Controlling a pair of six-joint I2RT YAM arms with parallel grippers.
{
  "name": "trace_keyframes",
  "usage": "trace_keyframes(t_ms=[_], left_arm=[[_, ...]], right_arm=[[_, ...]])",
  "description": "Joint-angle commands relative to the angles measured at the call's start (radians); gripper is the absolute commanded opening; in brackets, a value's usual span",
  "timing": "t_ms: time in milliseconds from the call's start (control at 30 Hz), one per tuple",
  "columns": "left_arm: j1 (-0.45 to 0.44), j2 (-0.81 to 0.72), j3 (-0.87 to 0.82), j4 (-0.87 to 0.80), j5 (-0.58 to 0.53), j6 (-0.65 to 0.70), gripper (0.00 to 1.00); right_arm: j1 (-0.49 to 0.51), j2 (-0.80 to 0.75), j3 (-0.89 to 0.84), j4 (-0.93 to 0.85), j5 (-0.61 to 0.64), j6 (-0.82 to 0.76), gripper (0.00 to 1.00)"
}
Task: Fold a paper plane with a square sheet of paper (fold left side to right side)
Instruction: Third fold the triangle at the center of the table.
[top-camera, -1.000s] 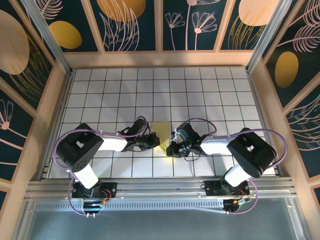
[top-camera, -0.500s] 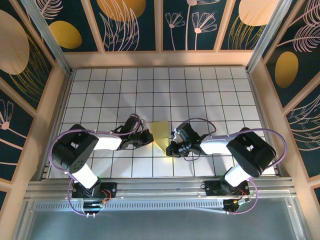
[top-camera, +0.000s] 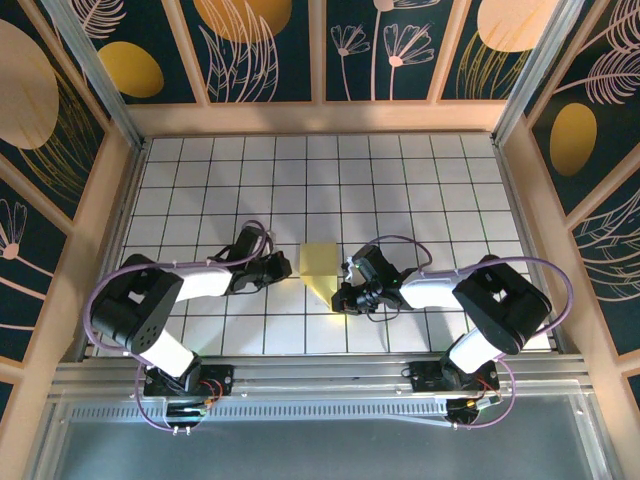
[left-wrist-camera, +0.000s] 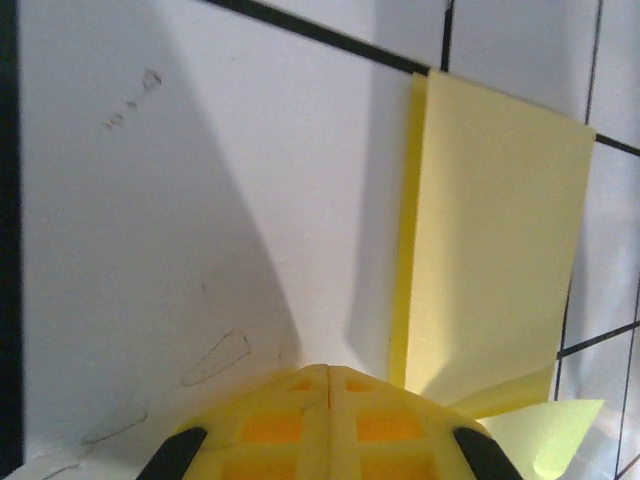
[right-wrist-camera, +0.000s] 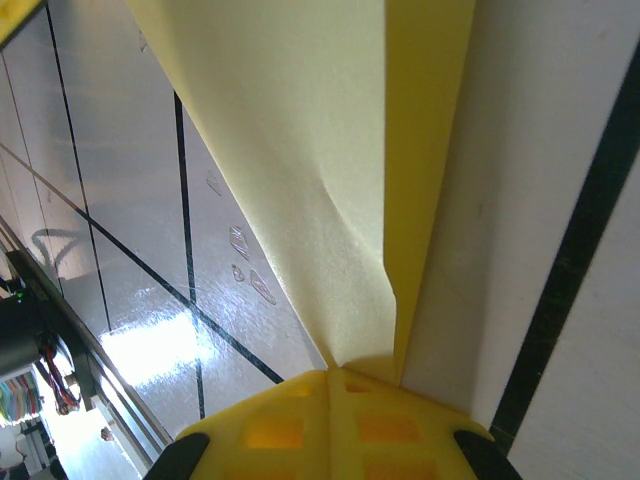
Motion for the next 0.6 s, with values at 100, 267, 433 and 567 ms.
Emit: trace_keyframes(t_ms=[100, 267, 433, 567], left_arm=[[-0.059, -0.13, -0.028, 0.027, 0.05, 0.043, 0.07], [-0.148, -0.068, 0.003, 0.077, 0.084, 0.002, 0.07], [-0.166, 0.023, 0.027, 0.122, 0.092, -0.016, 0.06], [-0.167, 0.074, 0.04, 0.145, 0.093, -0.016, 0.05]], right_arm=[[0.021, 0.059, -0.037, -0.163, 0.104, -0.016, 0.0], [0.02, 0.061, -0.037, -0.16, 0.107, -0.011, 0.0], [0.021, 0.06, -0.033, -0.164, 0.109, -0.011, 0.0], [0.023, 0.062, -0.031, -0.164, 0.109, -0.012, 0.0]])
